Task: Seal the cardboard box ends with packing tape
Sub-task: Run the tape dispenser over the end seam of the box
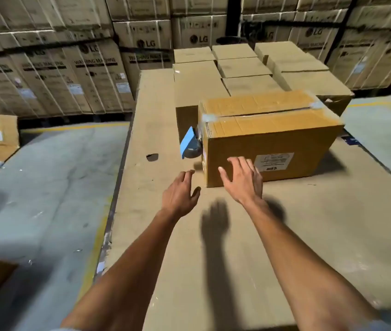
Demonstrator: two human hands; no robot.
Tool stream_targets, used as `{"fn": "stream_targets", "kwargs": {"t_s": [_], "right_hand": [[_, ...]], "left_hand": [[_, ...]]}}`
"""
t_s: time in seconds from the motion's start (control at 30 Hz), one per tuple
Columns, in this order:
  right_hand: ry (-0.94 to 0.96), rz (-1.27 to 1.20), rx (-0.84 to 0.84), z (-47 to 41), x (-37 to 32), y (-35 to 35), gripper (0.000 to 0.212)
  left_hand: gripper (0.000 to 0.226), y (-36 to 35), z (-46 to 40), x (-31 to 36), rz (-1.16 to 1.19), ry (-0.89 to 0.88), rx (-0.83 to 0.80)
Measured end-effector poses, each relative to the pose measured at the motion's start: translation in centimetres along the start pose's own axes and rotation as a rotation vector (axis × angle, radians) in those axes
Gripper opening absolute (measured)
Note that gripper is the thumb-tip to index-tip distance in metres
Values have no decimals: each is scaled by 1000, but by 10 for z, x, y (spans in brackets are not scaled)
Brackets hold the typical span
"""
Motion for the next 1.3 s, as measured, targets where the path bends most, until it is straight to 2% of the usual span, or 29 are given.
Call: {"fn": "stream_targets", "kwargs": {"t_s": [0.2, 0.33, 0.43, 0.63, 0.77, 1.0, 1.17, 1.3], "right_hand": [[-6, 101, 106, -51, -37, 20, 58], [-86, 169, 13, -87, -49, 10, 83], [-129, 198, -96, -107, -52, -7, 96], [-176, 251, -126, -119, -53, -21, 79], [-145, 252, -108, -109, -46, -15, 75], [-98, 212, -107, -59, -4, 6, 75], [-87, 179, -82, -22, 19, 27, 73], [-93, 174, -58, -6, 25, 37, 71]], "left_hand": [[60, 31, -42, -13, -26, -106, -1], [52, 45, -74, -19, -11, -142, 27], [57, 49, -99, -25, 18, -140, 36], [70, 45, -140, -39, -6, -180, 40], [64, 31, -146, -43, -4, -194, 40], [70, 6, -107, -24, 35, -327, 58], [54, -10, -76, -2, 67, -479, 85], [57, -22, -60, 14, 47, -568, 76]]}}
Point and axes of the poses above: each hand's wrist, its own z-axis away from the middle knuckle, its own y-axis out of the back of the hand, x = y × z, the point moved 6 cm from there along -z, towards the middle knuckle, and after that the axes turned 9 degrees about -x, right-handed, at the moved point
